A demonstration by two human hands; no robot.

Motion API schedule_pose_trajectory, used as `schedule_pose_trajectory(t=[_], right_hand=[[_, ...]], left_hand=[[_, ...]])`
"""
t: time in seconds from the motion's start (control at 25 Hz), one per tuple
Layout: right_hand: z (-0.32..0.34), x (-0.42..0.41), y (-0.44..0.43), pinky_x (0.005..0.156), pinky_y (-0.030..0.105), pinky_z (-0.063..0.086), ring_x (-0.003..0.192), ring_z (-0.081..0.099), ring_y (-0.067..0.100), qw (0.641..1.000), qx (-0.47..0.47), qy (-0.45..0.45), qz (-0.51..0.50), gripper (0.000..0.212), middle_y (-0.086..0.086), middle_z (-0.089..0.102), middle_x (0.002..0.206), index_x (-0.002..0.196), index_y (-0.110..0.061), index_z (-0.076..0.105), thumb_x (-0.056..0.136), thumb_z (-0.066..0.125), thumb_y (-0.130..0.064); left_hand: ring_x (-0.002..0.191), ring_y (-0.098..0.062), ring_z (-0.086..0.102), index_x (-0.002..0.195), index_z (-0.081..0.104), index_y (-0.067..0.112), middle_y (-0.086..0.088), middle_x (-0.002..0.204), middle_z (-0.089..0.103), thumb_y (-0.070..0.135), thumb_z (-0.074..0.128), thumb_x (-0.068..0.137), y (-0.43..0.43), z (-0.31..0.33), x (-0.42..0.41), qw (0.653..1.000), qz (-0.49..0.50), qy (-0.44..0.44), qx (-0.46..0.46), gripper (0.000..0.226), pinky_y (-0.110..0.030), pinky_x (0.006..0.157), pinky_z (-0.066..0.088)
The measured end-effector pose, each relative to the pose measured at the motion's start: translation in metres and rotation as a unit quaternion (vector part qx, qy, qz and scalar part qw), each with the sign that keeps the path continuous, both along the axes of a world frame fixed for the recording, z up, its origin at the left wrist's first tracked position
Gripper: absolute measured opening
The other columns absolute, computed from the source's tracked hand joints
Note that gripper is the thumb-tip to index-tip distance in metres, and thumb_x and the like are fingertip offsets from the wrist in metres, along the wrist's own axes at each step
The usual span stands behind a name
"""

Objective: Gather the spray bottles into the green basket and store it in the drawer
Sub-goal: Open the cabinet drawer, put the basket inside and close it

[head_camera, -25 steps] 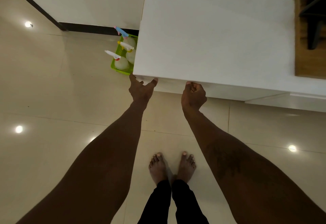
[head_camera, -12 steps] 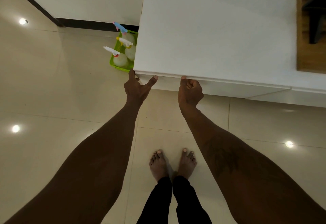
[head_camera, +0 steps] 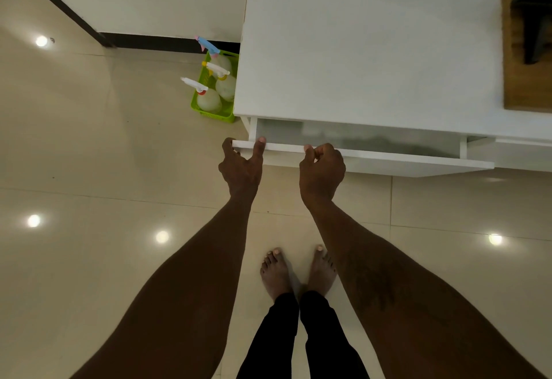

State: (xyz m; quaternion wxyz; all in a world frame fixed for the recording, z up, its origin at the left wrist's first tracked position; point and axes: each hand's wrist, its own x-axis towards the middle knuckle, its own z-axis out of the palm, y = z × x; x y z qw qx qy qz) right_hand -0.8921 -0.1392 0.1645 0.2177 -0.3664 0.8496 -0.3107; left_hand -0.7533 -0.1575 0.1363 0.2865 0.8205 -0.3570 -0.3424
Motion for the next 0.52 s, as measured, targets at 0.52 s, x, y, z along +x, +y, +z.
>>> schedule_pose_trajectory(t=[0.52], right_hand=[[-0.002,-0.010,0.044,0.101,0.034,0.039,0.080,0.060,0.020,0.956,0.033,0.134,0.259,0.031,0.001,0.069,0.079,0.085,-0.014,0.069,0.100,0.046,-0.026]], left_hand=[[0.143,-0.030,0.037,0.123,0.068,0.014,-0.008,0.139,0.059,0.034,0.040,0.106,0.043,0.004,0.007,0.929,-0.281,-0.236,-0.047,0.038,-0.049,0.119,0.024]])
